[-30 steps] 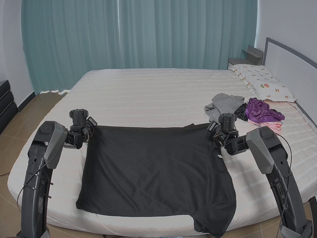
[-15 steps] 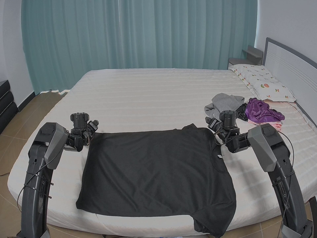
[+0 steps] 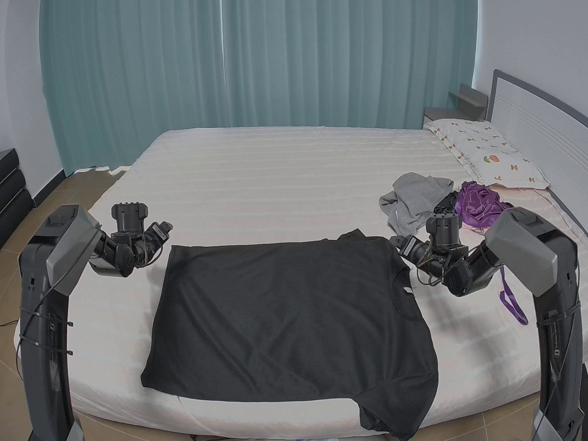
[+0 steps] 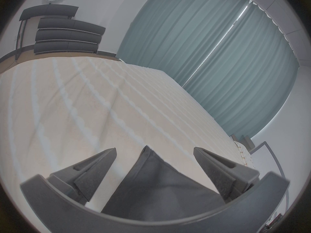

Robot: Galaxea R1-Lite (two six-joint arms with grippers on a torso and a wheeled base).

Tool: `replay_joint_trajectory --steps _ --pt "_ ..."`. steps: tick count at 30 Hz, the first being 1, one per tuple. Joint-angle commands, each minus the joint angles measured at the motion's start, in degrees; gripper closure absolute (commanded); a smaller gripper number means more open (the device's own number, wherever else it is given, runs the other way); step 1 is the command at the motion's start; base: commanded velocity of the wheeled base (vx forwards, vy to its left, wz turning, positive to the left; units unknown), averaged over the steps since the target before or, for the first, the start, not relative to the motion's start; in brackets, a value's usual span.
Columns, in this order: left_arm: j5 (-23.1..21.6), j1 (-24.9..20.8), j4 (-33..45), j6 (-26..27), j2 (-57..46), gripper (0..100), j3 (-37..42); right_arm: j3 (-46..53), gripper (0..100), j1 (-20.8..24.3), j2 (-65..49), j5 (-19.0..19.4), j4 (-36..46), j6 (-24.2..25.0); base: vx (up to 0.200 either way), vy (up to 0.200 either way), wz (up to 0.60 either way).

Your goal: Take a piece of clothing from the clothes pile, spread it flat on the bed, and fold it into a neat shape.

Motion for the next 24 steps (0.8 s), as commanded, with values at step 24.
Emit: replay_joint_trajectory --steps 24 --pt "-11.8 -0.9 -26.0 -3.4 -24.5 0 67.4 63.4 0 4.8 -20.5 15.4 -29.9 17.7 -0.075 0.0 0.0"
